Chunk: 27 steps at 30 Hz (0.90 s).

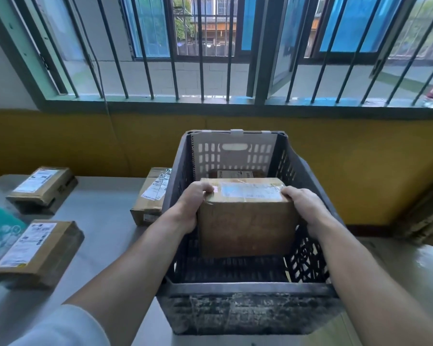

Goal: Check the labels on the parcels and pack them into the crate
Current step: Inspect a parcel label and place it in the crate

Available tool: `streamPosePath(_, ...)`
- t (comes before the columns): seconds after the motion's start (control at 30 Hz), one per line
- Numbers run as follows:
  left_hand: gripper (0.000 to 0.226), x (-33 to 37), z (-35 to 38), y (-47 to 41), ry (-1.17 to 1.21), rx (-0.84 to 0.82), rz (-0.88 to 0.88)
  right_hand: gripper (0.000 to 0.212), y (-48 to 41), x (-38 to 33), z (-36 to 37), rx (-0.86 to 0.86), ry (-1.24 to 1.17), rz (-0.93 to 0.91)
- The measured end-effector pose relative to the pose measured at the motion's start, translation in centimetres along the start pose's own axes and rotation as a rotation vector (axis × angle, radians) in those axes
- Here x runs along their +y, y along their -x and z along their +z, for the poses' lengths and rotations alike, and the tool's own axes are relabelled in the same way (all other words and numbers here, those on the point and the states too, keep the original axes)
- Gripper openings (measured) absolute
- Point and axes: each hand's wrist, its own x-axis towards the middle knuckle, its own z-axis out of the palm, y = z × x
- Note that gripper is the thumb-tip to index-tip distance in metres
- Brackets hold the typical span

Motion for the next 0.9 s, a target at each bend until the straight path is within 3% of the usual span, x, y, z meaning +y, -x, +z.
streamPosePath(0.27, 0.021, -0.6, 0.0, 0.1, -0.14, 0.022, -0.178, 0.027, 0.5, 0.1, -0.3, -0.076, 0.201, 0.068)
streamPosePath(0.47, 0.058, -1.3, 0.1, -0.7, -0.445, 0.079, -0.191, 0.043, 0.5, 0.5, 0.1, -0.137, 0.483, 0.123)
streamPosePath(0.67, 0.061, -2.4, 0.5, -1.5, -0.832, 0.091, -0.188, 0.048, 0.6, 0.9, 0.6, -0.183, 0.672, 0.143)
streamPosePath(0.8, 0.027, -2.7, 0.5, -1.6, -0.926, 0.054, -0.189, 0.039, 0.5, 1.2, 0.7, -0.202, 0.725, 0.151)
streamPosePath(0.9, 0.015, -3.1, 0.5, -1.7, -0.921, 0.051, -0.211, 0.024, 0.3, 1.5, 0.9, -0.206, 0.729, 0.164)
